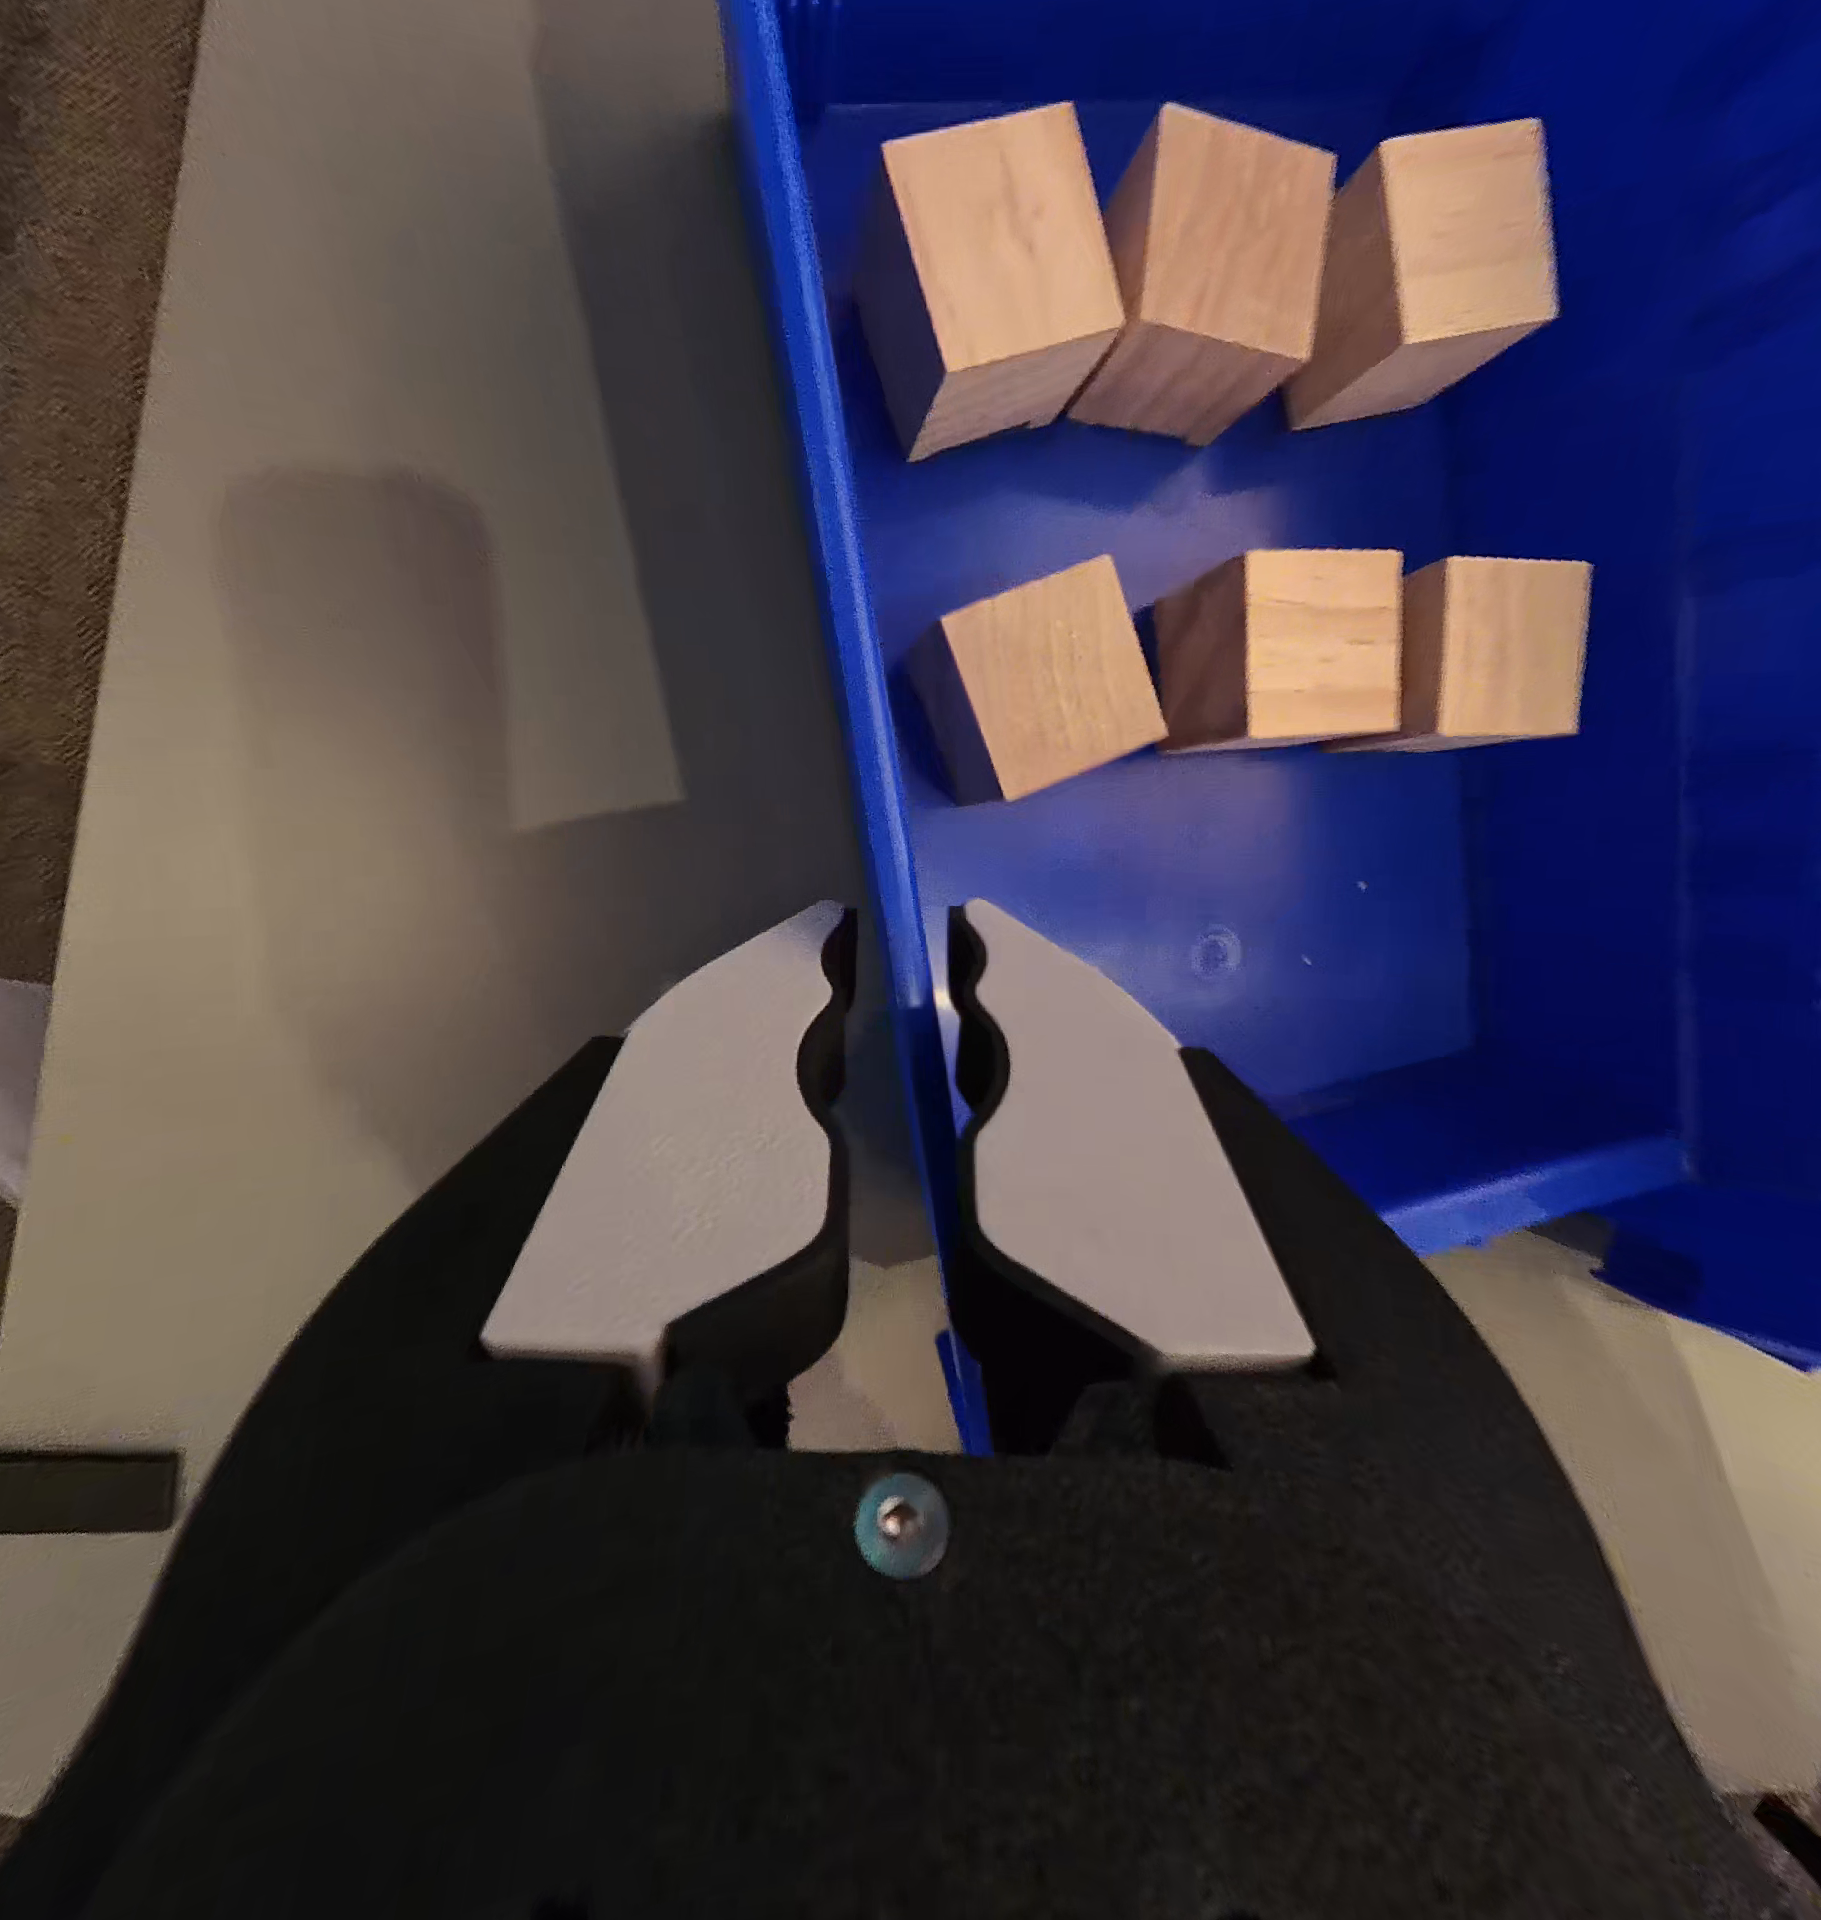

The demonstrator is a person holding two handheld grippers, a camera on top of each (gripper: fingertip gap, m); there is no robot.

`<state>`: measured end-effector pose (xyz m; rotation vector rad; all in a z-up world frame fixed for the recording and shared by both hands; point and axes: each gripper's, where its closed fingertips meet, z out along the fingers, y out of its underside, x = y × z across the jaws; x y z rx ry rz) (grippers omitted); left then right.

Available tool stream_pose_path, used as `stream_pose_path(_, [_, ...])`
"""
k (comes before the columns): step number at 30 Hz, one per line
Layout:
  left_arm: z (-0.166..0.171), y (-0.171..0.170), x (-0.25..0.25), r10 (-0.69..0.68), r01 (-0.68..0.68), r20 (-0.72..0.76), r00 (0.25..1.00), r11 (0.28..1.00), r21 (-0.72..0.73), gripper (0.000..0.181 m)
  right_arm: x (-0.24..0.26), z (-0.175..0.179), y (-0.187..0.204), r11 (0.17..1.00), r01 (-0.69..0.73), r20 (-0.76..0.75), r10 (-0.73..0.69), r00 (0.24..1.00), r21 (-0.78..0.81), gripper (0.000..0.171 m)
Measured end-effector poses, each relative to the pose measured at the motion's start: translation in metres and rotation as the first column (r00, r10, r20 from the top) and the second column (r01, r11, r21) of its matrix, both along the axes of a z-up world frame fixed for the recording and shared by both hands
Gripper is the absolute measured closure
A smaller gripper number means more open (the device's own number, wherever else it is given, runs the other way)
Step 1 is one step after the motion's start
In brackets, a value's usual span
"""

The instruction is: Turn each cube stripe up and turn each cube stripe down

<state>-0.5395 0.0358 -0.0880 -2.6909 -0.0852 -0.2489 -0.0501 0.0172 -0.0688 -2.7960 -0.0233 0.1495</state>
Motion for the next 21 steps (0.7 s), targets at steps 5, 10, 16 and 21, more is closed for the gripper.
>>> stream_pose_path(5, [-0.023,0.009,0.0,-0.035,0.027,-0.06,0.998,0.992,-0.119,0.172,-0.005,-0.021,-0.005,0.998,0.042,-0.067,-0.045,0.997,-0.046,0.103])
stream_pose_path(10, [-0.025,0.013,-0.002,-0.081,0.059,-0.141,0.987,0.986,-0.155,0.173,-0.033,-0.032,-0.012,0.993,0.009,-0.15,-0.027,0.988,-0.121,0.12])
stream_pose_path(16, [-0.025,0.024,0.002,-0.172,0.148,-0.158,0.972,0.977,-0.151,0.173,-0.044,-0.048,-0.014,0.982,-0.022,-0.025,0.018,1.0,-0.185,0.13])
stream_pose_path(21, [-0.025,0.031,0.004,-0.255,0.235,-0.162,0.953,0.963,-0.134,0.173,-0.028,-0.051,-0.012,0.979,-0.022,-0.042,0.014,0.999,-0.201,0.162])
